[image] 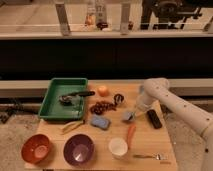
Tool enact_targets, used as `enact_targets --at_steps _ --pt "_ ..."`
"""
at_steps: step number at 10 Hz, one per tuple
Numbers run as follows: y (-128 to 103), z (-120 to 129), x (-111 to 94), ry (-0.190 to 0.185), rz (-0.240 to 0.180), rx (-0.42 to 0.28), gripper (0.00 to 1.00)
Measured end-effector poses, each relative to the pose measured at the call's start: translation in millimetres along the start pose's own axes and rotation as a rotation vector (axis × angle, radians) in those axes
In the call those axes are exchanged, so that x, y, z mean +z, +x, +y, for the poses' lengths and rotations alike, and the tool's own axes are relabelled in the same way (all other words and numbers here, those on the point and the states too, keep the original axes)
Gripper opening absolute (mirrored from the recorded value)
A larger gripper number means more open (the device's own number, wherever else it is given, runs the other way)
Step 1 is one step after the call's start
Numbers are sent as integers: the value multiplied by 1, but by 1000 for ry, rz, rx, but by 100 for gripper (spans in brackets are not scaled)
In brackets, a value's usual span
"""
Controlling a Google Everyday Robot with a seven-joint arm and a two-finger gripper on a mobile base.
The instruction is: Wipe purple bowl with towel
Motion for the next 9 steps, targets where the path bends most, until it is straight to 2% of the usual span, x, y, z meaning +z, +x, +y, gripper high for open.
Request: enact_targets --at_steps 1,3,4,6,9 --pt "1 -1 -23 58 -50 -13 0" --pt "-8 -2 -53 130 -170 -76 0" --pt "-16 -4 -59 135 -189 -110 0" --pt "-42 -8 -50 120 -191 -189 0" --pt "-108 -24 -21 70 -137 -345 0"
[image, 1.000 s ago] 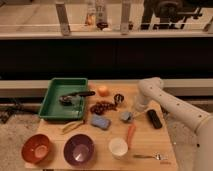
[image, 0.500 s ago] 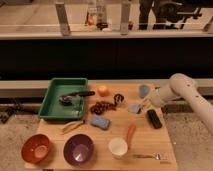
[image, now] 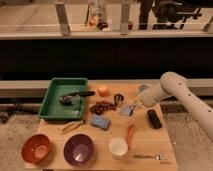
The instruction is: Wipe purple bowl with towel
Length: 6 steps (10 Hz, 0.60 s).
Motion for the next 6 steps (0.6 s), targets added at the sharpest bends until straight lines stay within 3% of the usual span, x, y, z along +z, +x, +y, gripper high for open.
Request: enact_targets --at_steps 4,6 --pt "-91 -43 51 -81 60 -269 0" --pt "-134 -45 68 -111 70 -412 0"
